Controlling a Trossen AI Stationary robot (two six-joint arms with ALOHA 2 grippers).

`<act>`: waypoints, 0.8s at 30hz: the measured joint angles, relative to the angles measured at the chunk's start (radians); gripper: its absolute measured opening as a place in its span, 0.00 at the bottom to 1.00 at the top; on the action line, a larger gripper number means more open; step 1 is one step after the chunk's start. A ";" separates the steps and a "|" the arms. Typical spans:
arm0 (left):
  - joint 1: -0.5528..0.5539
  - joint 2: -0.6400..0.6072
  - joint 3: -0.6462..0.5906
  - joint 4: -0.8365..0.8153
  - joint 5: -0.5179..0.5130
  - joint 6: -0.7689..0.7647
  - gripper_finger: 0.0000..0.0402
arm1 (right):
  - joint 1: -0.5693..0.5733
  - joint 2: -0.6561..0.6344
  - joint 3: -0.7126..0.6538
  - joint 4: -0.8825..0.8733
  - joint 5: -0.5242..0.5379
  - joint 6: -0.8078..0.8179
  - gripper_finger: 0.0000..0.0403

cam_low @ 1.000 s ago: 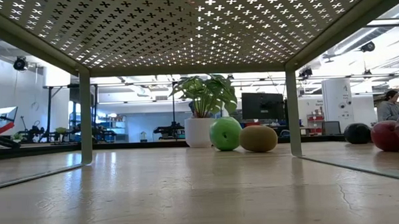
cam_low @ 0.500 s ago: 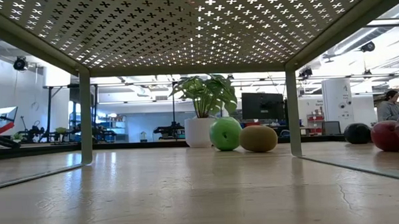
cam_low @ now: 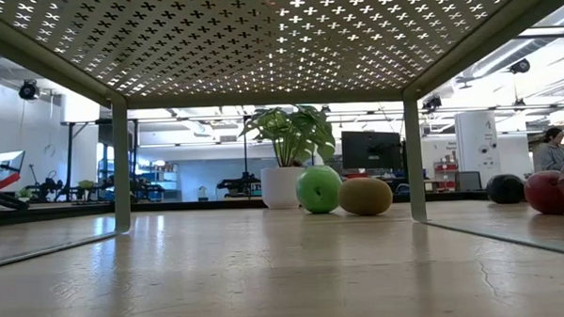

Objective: Pick & Place Fruit
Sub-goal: Put the strawberry into the red strainer

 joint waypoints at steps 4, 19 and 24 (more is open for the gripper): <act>0.000 0.003 0.000 0.000 0.000 0.000 0.51 | 0.000 0.034 0.000 0.012 -0.004 -0.004 0.54; 0.000 0.003 0.000 0.000 0.000 0.000 0.51 | -0.001 0.057 -0.005 0.018 -0.014 -0.033 0.41; 0.000 0.003 0.000 0.000 0.000 0.000 0.51 | -0.001 0.027 -0.005 -0.015 -0.013 -0.033 0.31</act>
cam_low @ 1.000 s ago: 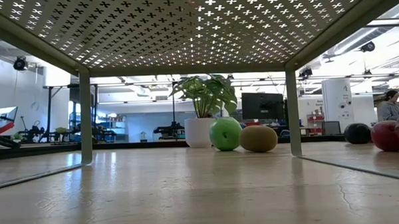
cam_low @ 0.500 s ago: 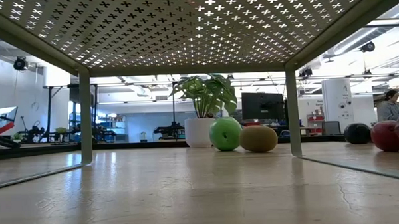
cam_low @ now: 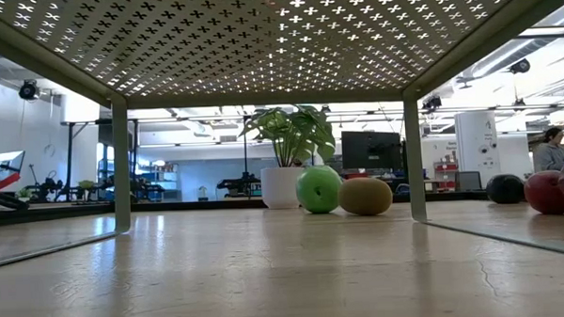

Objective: Pick & Place Fruit
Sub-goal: Put the strawberry into the red strainer

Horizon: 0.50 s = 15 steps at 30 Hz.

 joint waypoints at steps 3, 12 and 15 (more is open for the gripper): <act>0.000 0.000 0.000 0.000 0.000 0.000 0.51 | 0.000 -0.029 0.000 -0.038 0.002 0.000 0.28; 0.000 0.000 0.000 0.000 0.000 0.001 0.51 | 0.000 -0.177 0.000 -0.150 0.007 0.005 0.34; 0.000 0.000 0.000 0.000 0.000 0.001 0.51 | 0.001 -0.253 0.000 -0.179 0.049 0.011 0.32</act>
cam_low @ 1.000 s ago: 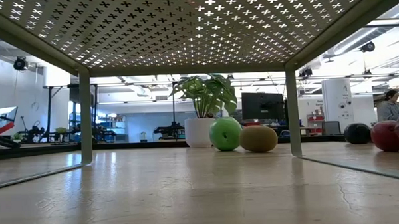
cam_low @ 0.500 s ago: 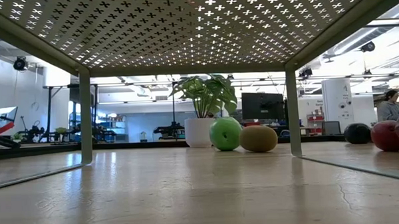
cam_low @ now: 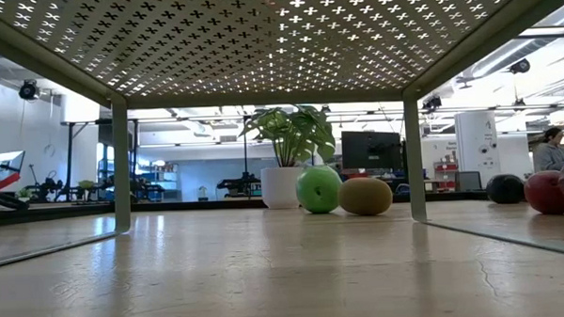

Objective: Pick & Place Fruit
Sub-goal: Put the strawberry into the red strainer

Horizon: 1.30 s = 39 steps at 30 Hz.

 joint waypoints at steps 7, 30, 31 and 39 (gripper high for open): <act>0.000 0.000 0.000 0.000 0.000 0.000 0.51 | 0.000 -0.193 0.033 -0.010 0.283 -0.033 0.30; 0.000 0.158 0.000 0.201 -0.023 0.474 0.51 | -0.005 -0.333 0.146 0.810 1.139 -1.274 0.33; -0.001 0.172 0.000 0.254 -0.028 0.532 0.51 | -0.005 -0.325 0.142 0.868 1.136 -1.331 0.32; -0.031 0.318 0.000 0.677 -0.041 1.004 0.51 | -0.032 -0.254 0.134 1.220 0.986 -1.692 0.31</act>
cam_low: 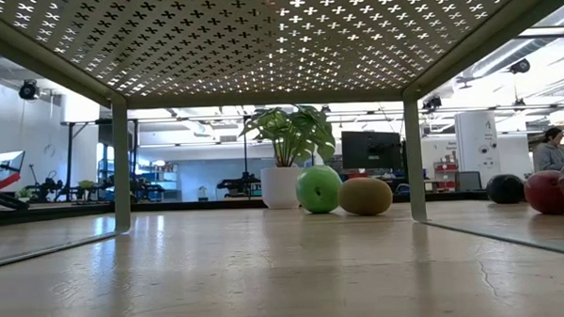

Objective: Pick & Place Fruit
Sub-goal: Put the strawberry into the red strainer

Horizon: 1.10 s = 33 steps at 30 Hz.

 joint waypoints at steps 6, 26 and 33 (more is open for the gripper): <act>-0.042 0.121 0.000 0.182 -0.052 0.208 0.51 | -0.059 0.039 0.000 0.061 -0.108 -0.047 0.33; -0.076 0.297 0.000 0.529 -0.135 0.415 0.51 | -0.198 0.151 -0.002 0.285 -0.394 -0.145 0.31; -0.076 0.295 0.000 0.595 -0.110 0.408 0.53 | -0.247 0.186 -0.002 0.347 -0.482 -0.150 0.32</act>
